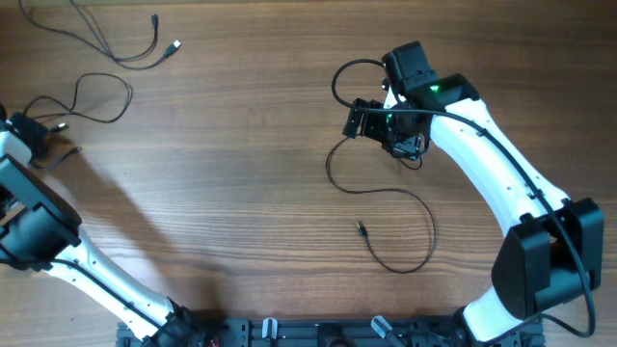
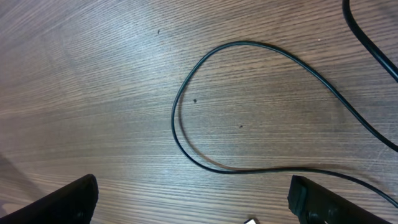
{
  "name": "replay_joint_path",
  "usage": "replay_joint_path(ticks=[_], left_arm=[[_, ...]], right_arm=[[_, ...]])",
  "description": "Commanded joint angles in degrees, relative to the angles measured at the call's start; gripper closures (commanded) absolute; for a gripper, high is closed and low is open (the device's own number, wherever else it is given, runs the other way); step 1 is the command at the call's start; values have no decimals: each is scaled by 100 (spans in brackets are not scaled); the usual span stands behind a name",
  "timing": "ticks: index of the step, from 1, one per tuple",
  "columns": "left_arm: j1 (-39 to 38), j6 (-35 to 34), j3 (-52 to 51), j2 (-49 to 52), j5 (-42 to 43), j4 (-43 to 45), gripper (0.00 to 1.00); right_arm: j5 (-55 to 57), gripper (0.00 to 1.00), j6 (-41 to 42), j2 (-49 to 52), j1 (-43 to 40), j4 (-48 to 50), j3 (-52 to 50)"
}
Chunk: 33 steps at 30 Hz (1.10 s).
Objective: Untangle cables
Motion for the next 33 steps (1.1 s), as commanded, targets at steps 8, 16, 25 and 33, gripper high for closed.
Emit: replay_joint_path(ticks=[8, 16, 25, 33], left_arm=[[17, -535, 1952, -420, 1335, -1307, 96], [-315, -1993, 1952, -1211, 5713, -3370, 82], [-3261, -26, 1917, -1207, 3587, -6819, 0], [-5742, -817, 1233, -1207, 1497, -6448, 0]], right_arm=[[92, 0, -81, -17, 24, -50, -7], [-83, 0, -79, -52, 15, -76, -2], [1147, 0, -103, -1838, -673, -1502, 44], [1941, 0, -74, -2192, -1139, -2052, -17]])
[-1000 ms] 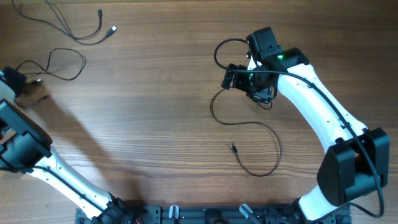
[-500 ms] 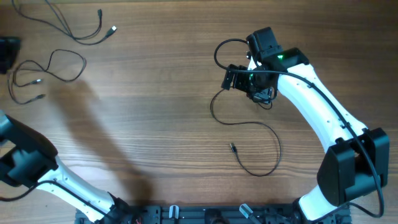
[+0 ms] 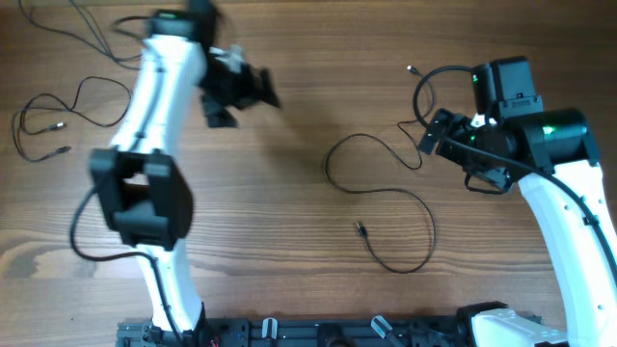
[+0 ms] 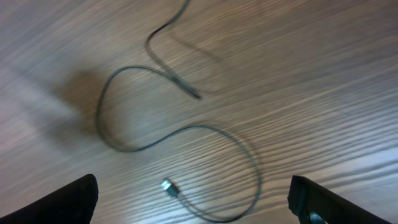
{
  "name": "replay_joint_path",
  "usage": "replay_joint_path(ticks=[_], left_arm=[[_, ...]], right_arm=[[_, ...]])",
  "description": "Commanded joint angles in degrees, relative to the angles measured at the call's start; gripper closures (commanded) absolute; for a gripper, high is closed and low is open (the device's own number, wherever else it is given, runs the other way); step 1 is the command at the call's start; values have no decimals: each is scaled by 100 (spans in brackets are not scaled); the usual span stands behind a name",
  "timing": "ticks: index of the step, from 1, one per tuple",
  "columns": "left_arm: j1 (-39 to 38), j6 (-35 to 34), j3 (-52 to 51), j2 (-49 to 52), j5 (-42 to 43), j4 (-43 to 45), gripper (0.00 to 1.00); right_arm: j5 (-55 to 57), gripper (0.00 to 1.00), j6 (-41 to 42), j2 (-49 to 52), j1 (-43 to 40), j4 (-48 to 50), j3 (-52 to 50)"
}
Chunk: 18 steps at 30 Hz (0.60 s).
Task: Untangle cables
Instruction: 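Bring both grippers toward the remaining cable at table center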
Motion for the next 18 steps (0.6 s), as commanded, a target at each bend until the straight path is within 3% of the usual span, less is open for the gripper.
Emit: replay_joint_path(ticks=[1, 5, 7, 11, 13, 18], left_arm=[[-686, -468, -608, -11, -885, 413, 0], [-1220, -466, -1453, -11, -931, 831, 0], [-1235, -466, -1727, -11, -929, 848, 0], [-1060, -334, -1779, -13, -643, 446, 0], [-975, 66, -1779, -13, -278, 330, 0], [-964, 186, -1779, -13, -149, 562, 0]], right_arm=[[339, 0, -28, 118, -157, 37, -37], [304, 0, -138, 363, -323, 162, -44], [-238, 0, -833, 560, -326, 243, -44], [-522, 0, -1152, 1040, -326, 382, -48], [-573, 0, -1244, 1373, -323, 562, -48], [-1818, 0, -2216, 2260, -317, 981, -50]])
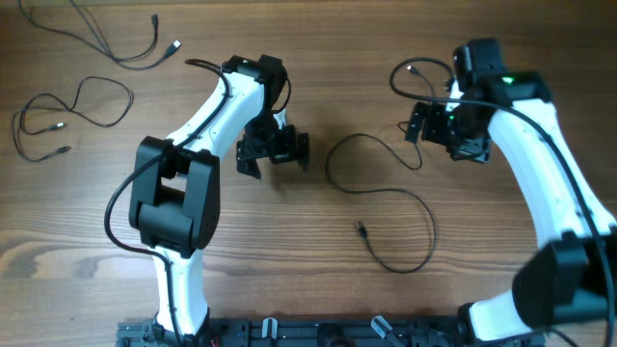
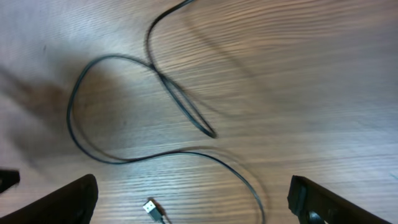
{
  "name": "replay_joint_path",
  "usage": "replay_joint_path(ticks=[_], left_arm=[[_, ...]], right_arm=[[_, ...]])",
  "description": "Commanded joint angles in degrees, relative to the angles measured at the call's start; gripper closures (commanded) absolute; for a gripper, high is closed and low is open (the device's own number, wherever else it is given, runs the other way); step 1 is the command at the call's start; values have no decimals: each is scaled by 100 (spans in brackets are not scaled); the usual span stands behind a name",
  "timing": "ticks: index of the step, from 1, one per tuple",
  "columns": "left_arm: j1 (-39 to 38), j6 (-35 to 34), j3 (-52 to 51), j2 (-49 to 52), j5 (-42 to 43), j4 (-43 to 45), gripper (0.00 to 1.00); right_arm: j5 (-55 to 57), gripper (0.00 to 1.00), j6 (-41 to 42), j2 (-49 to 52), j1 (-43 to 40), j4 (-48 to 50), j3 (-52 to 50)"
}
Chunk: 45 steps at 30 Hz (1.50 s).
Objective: Untangle cables
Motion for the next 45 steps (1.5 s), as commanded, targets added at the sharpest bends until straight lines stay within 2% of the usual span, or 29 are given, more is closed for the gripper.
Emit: replay_joint_path(ticks=[1, 5, 8, 10, 12, 16, 18, 20, 24, 26, 27, 29, 31, 32, 34, 38, 41, 45], left_arm=[[0, 190, -24, -13, 195, 162, 0], [-11, 190, -24, -13, 197, 173, 0], [-22, 188, -35, -13, 199, 181, 0], [-48, 149, -35, -13, 201, 201, 0], [-79, 28, -35, -13, 199, 205, 0], [-195, -7, -39, -13, 199, 227, 0], [-275, -7, -39, -13, 199, 286, 0], [-358, -20, -39, -13, 201, 356, 0], [-501, -927, -39, -13, 199, 684, 0], [-608, -1012, -39, -13, 251, 745, 0], [-664, -901, -39, -11, 400, 651, 0], [-699, 7, -37, -42, 1123, 592, 7], [-610, 811, -37, -188, 2205, 538, 6], [-549, 1069, -37, -317, 2634, 533, 0], [-415, 1453, -37, -715, 3217, 564, 0], [-267, 1539, -37, -1812, 3324, 715, 0], [-308, 1539, -37, -2492, 3324, 715, 0], [-339, 1537, -37, -3016, 3327, 693, 0]], right_arm=[[-855, 0, -763, 505, 9, 136, -42], [-81, 0, -763, 964, 7, 210, -46], [50, 0, -763, 1224, 9, 380, -81], [26, 9, -767, 1353, 9, 466, -83], [-76, 25, -817, 1451, 20, 542, -83], [-369, 41, -1045, 1631, 26, 645, -83], [-398, 64, -1045, 1725, 26, 697, -83], [-588, 96, -1043, 1735, 26, 732, -83], [-1674, 96, -898, 1687, 24, 629, -81], [-2653, 96, -990, 1447, 24, 542, -81], [-3032, 96, -1117, 1311, 24, 527, -81], [-3722, 96, -1187, 927, 24, 481, -81], [-4192, 96, -1115, 439, 24, 472, -81], [-4229, 96, -951, 251, 24, 472, -81], [-4227, 96, -507, -203, 24, 479, -81], [-4275, 96, 44, -973, 24, 492, -81], [-4750, 96, 385, -1506, 24, 699, -81], [-5156, 96, 1589, -1947, 24, 968, -81]])
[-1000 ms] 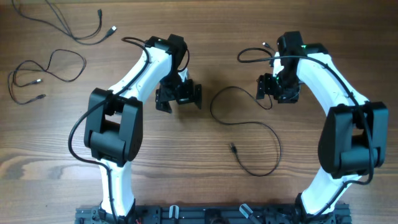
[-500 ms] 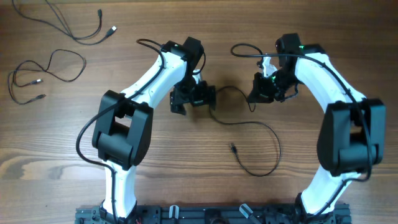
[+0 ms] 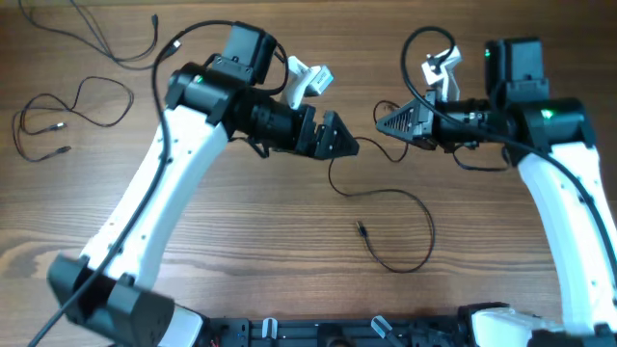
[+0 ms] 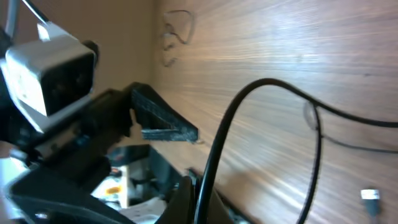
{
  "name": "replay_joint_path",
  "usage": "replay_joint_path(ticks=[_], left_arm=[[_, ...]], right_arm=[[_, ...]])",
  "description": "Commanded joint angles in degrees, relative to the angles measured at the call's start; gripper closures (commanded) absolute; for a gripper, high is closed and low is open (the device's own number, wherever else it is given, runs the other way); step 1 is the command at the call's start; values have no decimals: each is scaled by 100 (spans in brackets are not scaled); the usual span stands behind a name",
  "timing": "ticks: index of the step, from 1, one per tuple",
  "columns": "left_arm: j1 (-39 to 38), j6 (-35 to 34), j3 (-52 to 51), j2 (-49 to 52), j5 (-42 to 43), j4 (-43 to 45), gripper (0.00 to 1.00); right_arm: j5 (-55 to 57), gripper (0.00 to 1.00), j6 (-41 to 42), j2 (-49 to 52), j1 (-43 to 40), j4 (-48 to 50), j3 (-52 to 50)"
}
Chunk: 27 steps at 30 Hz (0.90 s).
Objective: Untangle cables
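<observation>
A thin black cable (image 3: 415, 207) lies in loops on the wooden table, its plug (image 3: 359, 228) near the middle. My right gripper (image 3: 381, 122) points left and is shut on a strand of it. In the right wrist view the cable (image 4: 261, 84) rises from between the jaws of my right gripper (image 4: 202, 208) and arches right, with a plug (image 4: 370, 195) lying low at the right. My left gripper (image 3: 349, 146) points right, tip to tip with the right one. Its fingers (image 4: 168, 132) meet at the tip, and no cable shows between them.
Two other thin cables lie at the far left: one (image 3: 96, 39) along the top edge, one (image 3: 72, 101) looped below it. A dark rail (image 3: 318, 333) runs along the table's front edge between the arm bases.
My right gripper was open, looking down on the cable's loops; now it is shut on a strand and points left. My left gripper was open left of the loop; now it is shut, facing the right gripper.
The left arm was at the far left edge by the other cables while my right gripper hung open over the black cable. Then the left arm was at the top, then open beside the loop. Now both grippers meet over it, the right one holding a strand.
</observation>
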Motion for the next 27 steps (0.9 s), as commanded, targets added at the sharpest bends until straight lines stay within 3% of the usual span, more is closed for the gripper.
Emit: replay_joint_path(ticks=[1, 9, 12, 15, 25, 27], left_arm=[[-13, 153, 22, -236, 133, -52, 0], [-782, 385, 20, -245, 35, 118, 0], [-1082, 824, 20, -245, -55, 256, 1], [-1150, 824, 20, -245, -313, 393, 0], [-1128, 732, 20, -240, -420, 1425, 0], [-1045, 358, 20, -240, -551, 1604, 0]], right_arm=[[-802, 96, 1067, -334, 24, 280, -13], [-1821, 96, 3156, -404, 24, 1038, -13], [-1991, 95, 3995, -404, 24, 1768, -13], [-2068, 96, 4944, -404, 24, 2736, -13], [-1534, 96, 6660, -404, 22, 3724, -13], [-1228, 96, 6902, -404, 17, 3866, -13]])
